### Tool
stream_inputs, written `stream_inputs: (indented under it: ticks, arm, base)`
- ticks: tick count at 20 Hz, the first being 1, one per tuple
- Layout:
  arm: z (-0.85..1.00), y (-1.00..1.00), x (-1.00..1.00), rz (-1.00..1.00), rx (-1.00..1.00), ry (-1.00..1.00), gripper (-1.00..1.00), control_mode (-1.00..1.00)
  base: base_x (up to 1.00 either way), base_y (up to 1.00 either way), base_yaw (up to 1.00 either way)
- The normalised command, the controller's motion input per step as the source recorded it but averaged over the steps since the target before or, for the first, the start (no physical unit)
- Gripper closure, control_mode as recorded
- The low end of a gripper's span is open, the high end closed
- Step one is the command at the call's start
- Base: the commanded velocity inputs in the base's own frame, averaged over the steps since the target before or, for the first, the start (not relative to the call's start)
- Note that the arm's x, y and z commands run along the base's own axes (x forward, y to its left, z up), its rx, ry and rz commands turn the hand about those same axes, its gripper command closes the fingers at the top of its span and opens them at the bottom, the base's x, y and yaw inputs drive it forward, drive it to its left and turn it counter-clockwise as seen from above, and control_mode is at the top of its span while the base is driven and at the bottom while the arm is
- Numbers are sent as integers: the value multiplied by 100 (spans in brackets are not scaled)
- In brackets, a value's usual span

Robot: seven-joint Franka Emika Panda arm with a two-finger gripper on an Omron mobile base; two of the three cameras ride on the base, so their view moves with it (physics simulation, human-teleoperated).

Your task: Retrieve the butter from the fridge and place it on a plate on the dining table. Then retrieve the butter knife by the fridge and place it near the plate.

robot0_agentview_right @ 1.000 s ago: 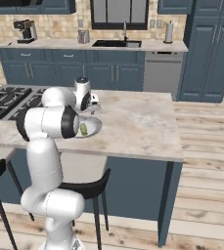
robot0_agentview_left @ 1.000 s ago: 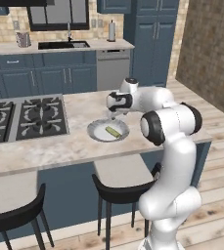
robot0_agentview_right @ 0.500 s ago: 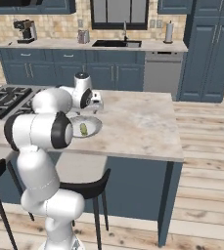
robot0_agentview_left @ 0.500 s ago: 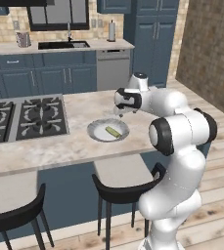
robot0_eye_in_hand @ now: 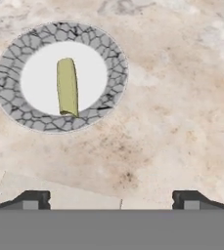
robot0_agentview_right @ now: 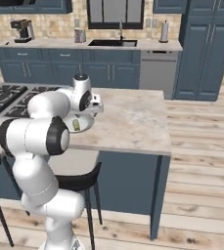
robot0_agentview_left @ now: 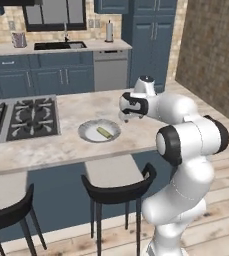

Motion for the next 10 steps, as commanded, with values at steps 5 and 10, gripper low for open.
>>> stream_inputs:
  ticks: [5, 10]
  arm:
    - [0, 0, 0, 0, 0, 0, -100, 100]
    - [0, 0, 0, 0, 0, 0, -100, 100]
  base:
    - [-36, -92, -11]
    - [-4, -100, -8]
